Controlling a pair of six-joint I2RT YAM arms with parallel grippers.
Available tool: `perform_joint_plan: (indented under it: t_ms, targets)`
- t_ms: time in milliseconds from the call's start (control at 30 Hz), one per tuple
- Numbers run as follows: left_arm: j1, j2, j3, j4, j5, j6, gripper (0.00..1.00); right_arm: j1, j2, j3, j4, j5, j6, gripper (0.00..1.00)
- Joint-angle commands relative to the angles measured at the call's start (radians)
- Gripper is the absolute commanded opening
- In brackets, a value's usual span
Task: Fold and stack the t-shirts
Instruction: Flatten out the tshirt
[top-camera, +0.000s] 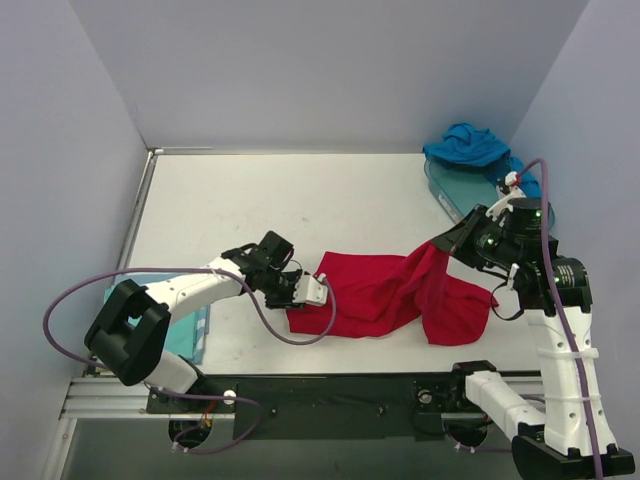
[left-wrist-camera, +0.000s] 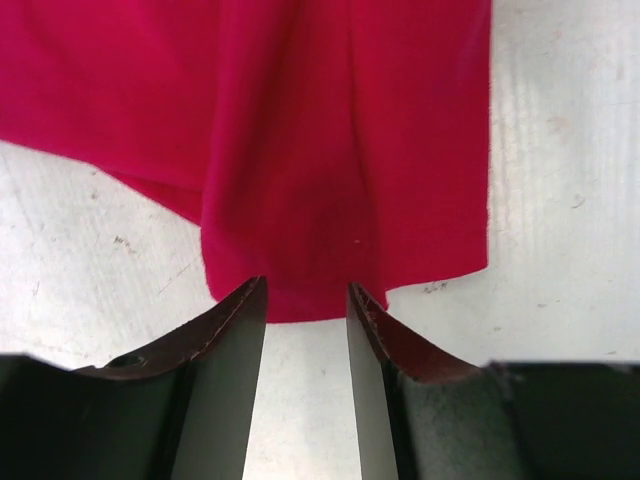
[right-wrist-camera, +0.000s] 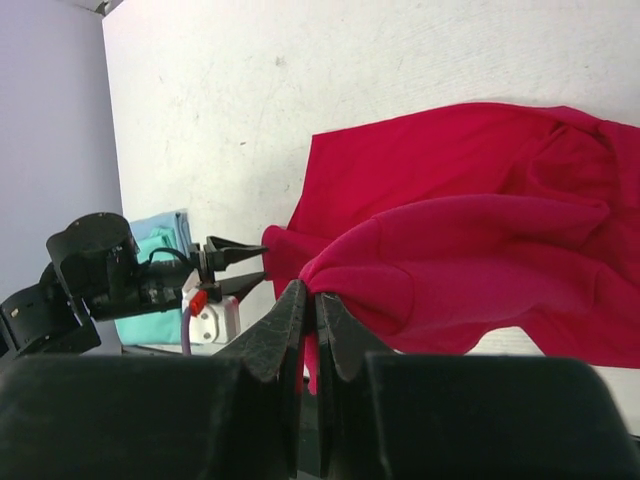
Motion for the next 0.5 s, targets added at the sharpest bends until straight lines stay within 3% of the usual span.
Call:
perform_joint_plan:
  t_ms: [0,167,267,367,467]
  targets:
    - [-0.039,-0.008,0.004,-0.013,0.077,-0.01,0.48,-0.039,-0.02,-0.014,0.017,-0.012,-0.019,0.0]
    - [-0.058,0.017,0.026,-0.047,0.107,-0.002,0.51,-0.074,-0.021,-0.02,0.009,-0.038,-0.03,0.0]
    - [-0.058,0.04,0.015,0.023,0.03,-0.021,0.52,-0.081,-0.023,-0.02,0.008,-0.044,-0.031,0.0]
    - [-0.056,0.057,-0.009,0.132,-0.088,-0.022,0.48,-0.09,-0.029,-0.018,0.003,-0.049,-0.039,0.0]
    - [-0.056,0.061,-0.015,0.148,-0.111,0.015,0.37,-0.096,-0.037,-0.021,0.003,-0.049,-0.045,0.0]
